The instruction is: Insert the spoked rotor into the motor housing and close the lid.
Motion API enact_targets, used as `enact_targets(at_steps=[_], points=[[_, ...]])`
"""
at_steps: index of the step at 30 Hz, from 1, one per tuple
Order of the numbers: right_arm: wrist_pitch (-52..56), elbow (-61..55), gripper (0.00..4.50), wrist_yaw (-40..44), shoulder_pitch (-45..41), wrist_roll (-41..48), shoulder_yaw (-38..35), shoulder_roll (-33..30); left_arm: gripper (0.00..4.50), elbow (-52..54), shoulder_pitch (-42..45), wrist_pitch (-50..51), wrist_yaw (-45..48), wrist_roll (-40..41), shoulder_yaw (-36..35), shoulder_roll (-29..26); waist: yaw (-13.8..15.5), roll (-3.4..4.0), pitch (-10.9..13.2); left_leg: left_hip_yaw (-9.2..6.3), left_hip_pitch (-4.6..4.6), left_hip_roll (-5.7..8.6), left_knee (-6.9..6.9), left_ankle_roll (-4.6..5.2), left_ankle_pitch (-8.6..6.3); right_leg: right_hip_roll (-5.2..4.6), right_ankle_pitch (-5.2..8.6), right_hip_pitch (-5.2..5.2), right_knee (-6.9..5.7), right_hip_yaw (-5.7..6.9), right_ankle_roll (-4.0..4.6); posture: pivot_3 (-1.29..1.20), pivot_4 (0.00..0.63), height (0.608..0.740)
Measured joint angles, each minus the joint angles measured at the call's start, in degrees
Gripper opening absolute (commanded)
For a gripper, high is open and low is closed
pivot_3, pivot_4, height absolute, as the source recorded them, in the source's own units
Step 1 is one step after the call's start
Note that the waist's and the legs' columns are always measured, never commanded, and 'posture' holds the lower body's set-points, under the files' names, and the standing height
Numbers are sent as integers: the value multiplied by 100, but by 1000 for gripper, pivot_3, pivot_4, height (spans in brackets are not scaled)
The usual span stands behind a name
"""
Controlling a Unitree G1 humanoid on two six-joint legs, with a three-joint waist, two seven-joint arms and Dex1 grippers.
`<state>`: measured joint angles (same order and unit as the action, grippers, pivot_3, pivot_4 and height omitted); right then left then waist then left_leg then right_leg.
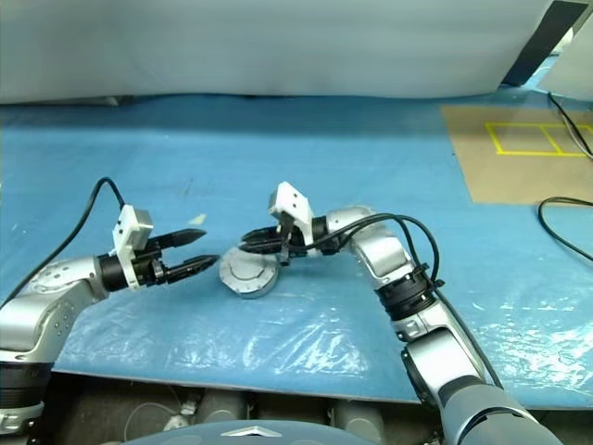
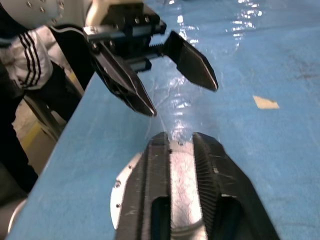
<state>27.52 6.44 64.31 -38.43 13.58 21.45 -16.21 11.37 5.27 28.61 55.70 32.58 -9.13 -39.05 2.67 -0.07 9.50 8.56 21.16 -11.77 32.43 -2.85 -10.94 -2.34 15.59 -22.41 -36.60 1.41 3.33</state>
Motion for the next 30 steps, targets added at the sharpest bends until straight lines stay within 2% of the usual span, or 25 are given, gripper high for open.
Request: enact_targets(at_steps=[8, 9, 14, 23, 26, 28, 29, 30], points=[[-385, 504, 4283, -27, -3, -343, 229, 110, 3879, 59, -145, -3, -36, 9, -79, -1, -9, -1, 1, 0, -1, -1, 2, 0, 0, -1, 0, 1, 0, 0, 0, 0, 150, 740], [-430, 523, 4488, -14, -3, -392, 274, 108, 3879, 79, -172, -3, -42, 12, -100, 0, -9, -1, 1, 0, -1, -1, 2, 0, 0, 0, 0, 1, 0, 0, 0, 0, 150, 740], [-625, 603, 4488, 81, -3, -620, 586, 102, 3879, 120, -262, 1, -102, 18, -184, -2, -11, -1, 1, 0, -2, -2, 2, 1, 0, 0, 0, 1, -1, 0, 1, 0, 150, 740], [-1259, 843, 4488, 45, -2, -965, 705, 192, 3879, 125, -328, -8, -126, 3, -186, -1, -14, -1, 1, 0, -6, -3, 4, 1, 0, -1, 1, 3, -3, -1, 2, 0, 150, 740], [-1405, 908, 3866, 64, -2, -1001, 701, 180, 3879, 126, -328, -10, -130, 1, -185, -1, -15, -2, 1, 0, -5, -3, 5, 1, 0, -1, 1, 3, -3, -1, 2, 0, 150, 740], [-1485, 917, 3169, 75, -2, -1038, 681, 127, 3879, 139, -334, -12, -139, 0, -185, 0, -14, -2, 1, 0, -5, -3, 5, 1, 0, -2, 1, 4, -3, -1, 2, 0, 150, 740], [-1500, 917, 2957, 117, -2, -1039, 678, 94, 3879, 145, -338, -13, -148, -1, -185, 0, -15, -2, 0, 0, -6, -3, 5, 1, 0, -2, 1, 5, -3, -2, 2, 0, 150, 740], [-1499, 917, 2960, 140, -2, -1039, 670, 86, 3879, 149, -339, -13, -153, -1, -184, 2, -15, -2, 0, 0, -6, -3, 5, 1, 0, -2, 1, 5, -3, -1, 2, 0, 150, 740]])
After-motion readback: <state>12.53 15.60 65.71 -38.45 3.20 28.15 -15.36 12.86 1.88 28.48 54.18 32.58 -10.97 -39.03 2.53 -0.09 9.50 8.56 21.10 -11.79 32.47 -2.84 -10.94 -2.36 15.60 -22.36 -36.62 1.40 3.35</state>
